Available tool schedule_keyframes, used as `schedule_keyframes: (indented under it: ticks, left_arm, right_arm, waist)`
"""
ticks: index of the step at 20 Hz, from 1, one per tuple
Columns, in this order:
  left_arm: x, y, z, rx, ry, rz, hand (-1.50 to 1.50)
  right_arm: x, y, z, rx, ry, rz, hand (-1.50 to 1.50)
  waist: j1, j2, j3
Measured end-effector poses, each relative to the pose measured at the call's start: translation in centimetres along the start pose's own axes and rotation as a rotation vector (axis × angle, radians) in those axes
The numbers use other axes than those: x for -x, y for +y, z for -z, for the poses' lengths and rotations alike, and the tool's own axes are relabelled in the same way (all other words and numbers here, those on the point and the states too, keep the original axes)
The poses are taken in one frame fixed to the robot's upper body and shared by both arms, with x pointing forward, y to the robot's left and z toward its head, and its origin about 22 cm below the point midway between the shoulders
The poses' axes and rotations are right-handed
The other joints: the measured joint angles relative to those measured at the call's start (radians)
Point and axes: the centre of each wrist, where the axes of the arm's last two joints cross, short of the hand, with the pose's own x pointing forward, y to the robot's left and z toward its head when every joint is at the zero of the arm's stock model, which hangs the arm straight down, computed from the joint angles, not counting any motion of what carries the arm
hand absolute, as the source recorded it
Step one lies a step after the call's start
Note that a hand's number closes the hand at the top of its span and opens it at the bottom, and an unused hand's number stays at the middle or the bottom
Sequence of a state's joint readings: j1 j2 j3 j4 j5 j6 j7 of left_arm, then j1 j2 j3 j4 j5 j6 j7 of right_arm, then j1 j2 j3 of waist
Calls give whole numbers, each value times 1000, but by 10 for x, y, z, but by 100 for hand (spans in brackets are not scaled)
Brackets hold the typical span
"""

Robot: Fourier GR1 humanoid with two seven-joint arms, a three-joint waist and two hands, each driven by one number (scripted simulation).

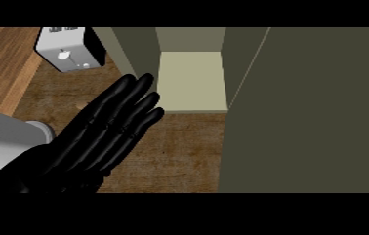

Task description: Pick up the wine, place it into the cabinet and close the cabinet

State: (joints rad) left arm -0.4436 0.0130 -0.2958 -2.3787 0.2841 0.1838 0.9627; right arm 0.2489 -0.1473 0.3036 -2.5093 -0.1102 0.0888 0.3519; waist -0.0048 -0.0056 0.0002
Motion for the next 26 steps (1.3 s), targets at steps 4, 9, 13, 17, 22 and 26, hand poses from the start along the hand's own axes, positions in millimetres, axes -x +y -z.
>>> schedule_keyframes:
  ticks: [4, 9, 13, 17, 22, 26]
  left_arm:
    - [-3, 2, -2, -28, 7, 11, -150]
    - [-7, 10, -4, -81, 7, 37, -150]
    - [-12, 20, -6, -131, 0, 63, -150]
    - [-16, 34, -8, -178, -14, 94, -150]
    - [-23, 53, -14, -230, -25, 125, -150]
    - [-24, 72, -20, -235, -24, 146, -150]
  right_arm:
    - [-2, 0, 1, 7, 12, -5, -150]
    - [-3, 0, 2, 8, 12, -10, -150]
    - [-6, 1, 4, 4, 22, -12, -150]
    - [-7, 4, 7, -6, 18, -5, -150]
    - [-7, 7, 7, -8, 24, 10, -150]
    - [-8, 7, 9, -8, 21, 2, -150]
  waist:
    - [1, -1, 0]
    - [-1, -1, 0]
    - [-3, 0, -1]
    - [-3, 1, -1]
    - [-5, 1, -1]
    - [-5, 2, -2]
